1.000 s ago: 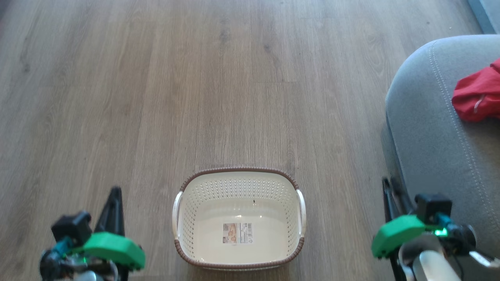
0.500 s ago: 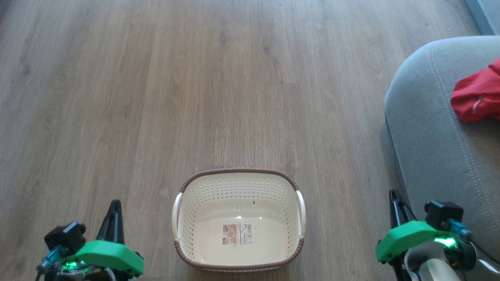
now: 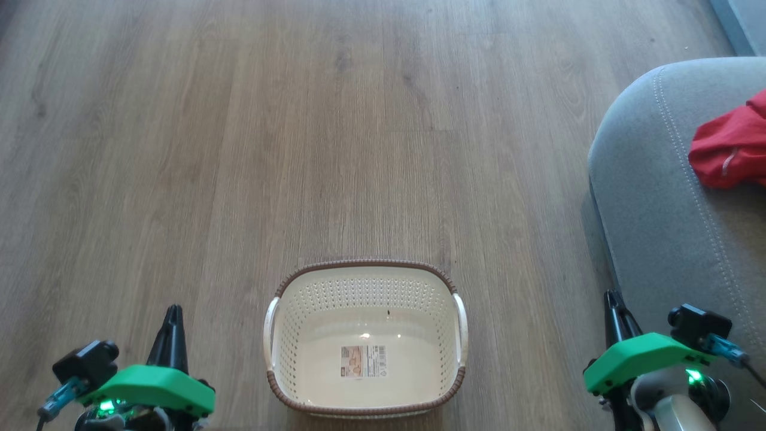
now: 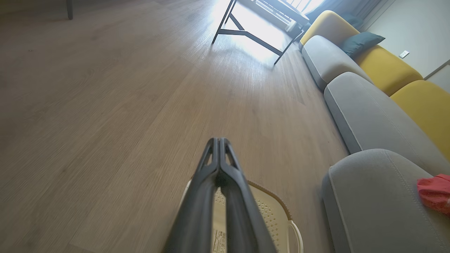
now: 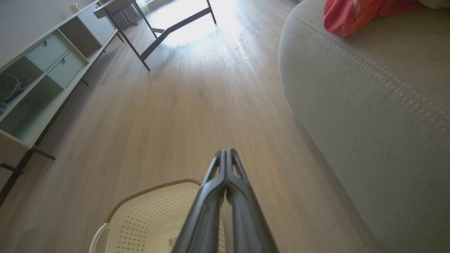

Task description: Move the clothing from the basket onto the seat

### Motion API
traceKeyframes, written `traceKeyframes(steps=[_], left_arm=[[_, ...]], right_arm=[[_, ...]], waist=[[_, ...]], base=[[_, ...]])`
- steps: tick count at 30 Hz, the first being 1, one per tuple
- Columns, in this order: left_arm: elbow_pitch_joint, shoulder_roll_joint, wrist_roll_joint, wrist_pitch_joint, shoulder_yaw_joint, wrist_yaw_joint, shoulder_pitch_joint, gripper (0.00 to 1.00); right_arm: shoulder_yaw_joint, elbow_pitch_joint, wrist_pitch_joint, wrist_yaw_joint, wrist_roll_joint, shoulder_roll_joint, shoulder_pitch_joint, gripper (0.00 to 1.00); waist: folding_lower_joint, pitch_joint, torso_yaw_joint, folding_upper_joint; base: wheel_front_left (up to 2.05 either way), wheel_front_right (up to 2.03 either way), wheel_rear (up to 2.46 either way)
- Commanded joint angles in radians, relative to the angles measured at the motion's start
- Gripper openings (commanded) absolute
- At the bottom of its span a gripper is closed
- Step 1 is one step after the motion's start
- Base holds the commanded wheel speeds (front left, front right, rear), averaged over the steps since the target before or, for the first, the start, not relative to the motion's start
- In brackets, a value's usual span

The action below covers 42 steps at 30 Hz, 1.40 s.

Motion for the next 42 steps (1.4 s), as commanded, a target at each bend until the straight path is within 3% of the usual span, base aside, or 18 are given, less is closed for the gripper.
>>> traceKeyframes(steps=[1,42], left_arm=[[-0.037,0.004,-0.025,0.007,0.015,0.0,-0.054,0.0],[-0.071,0.002,-0.473,0.128,0.04,0.0,-0.082,0.0]], right_arm=[[-0.006,-0.038,0.004,0.001,0.027,0.001,-0.037,0.0],[-0.065,-0.088,0.126,0.003,0.489,0.003,-0.039,0.0]], waist=[[0.0,0.0,0.0,-0.0001],[0.0,-0.017,-0.004,-0.0001]], base=[[0.0,0.0,0.0],[0.0,0.0,0.0]])
